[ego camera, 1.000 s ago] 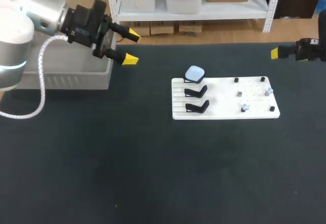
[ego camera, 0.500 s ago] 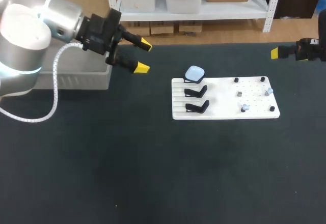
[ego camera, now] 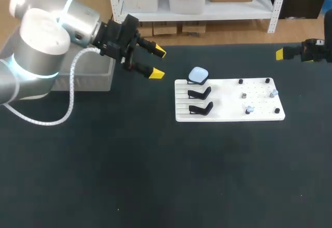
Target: Pick up each earbud case from the left stands, insert the matching earbuds, close the lid, and place the case in the box.
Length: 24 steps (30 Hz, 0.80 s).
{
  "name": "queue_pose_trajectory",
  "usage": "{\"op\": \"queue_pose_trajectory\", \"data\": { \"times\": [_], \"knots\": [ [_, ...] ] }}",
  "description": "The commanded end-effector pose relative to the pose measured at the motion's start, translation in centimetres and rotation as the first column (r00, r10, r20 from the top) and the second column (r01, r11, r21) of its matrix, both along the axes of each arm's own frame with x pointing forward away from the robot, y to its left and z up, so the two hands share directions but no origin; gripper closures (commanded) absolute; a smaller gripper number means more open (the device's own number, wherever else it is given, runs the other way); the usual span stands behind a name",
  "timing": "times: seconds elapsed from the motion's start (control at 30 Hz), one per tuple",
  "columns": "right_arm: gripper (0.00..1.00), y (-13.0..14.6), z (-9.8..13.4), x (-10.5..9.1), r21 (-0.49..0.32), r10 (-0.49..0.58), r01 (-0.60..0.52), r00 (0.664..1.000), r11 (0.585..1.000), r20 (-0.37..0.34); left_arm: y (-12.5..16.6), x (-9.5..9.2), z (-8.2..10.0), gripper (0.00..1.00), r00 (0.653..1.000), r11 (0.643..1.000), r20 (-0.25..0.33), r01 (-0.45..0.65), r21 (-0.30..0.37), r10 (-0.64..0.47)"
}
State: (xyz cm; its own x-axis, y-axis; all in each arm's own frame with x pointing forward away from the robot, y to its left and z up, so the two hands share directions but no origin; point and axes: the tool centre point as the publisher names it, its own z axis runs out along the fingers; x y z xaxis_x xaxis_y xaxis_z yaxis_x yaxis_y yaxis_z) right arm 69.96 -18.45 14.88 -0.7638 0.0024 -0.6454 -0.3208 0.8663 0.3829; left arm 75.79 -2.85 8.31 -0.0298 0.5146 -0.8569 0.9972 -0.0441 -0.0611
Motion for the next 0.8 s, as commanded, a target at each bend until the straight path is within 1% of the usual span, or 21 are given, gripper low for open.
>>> {"op": "queue_pose_trajectory", "data": {
  "times": [0.03, 0.23, 0.37, 0.67, 0.8],
  "knots": [
    [0.00, 0.0, 0.0, 0.0, -0.001, 0.000, 0.000, 1.000, 1.000, 0.000, -0.7, 0.2, -0.9, 0.00, 1.000, 1.000, -0.003, -0.007, -0.005, 0.007],
    [0.00, 0.0, 0.0, 0.0, -0.001, 0.000, 0.000, 1.000, 1.000, 0.000, -1.5, 0.0, -1.7, 0.00, 1.000, 1.000, 0.009, -0.028, -0.006, 0.028],
    [0.00, 0.0, 0.0, 0.0, -0.001, 0.000, 0.000, 1.000, 1.000, 0.000, -1.8, 0.1, -2.2, 0.00, 0.999, 0.999, 0.011, -0.044, -0.020, 0.045],
    [0.00, 0.0, 0.0, 0.0, -0.001, 0.000, 0.000, 1.000, 1.000, 0.000, -3.2, 0.2, -3.0, 0.00, 0.999, 0.999, 0.023, -0.028, -0.040, 0.029],
    [0.00, 0.0, 0.0, 0.0, -0.001, 0.000, 0.000, 1.000, 1.000, 0.000, -3.7, 0.2, -3.6, 0.00, 1.000, 0.999, 0.012, -0.016, -0.046, 0.017]
  ]
}}
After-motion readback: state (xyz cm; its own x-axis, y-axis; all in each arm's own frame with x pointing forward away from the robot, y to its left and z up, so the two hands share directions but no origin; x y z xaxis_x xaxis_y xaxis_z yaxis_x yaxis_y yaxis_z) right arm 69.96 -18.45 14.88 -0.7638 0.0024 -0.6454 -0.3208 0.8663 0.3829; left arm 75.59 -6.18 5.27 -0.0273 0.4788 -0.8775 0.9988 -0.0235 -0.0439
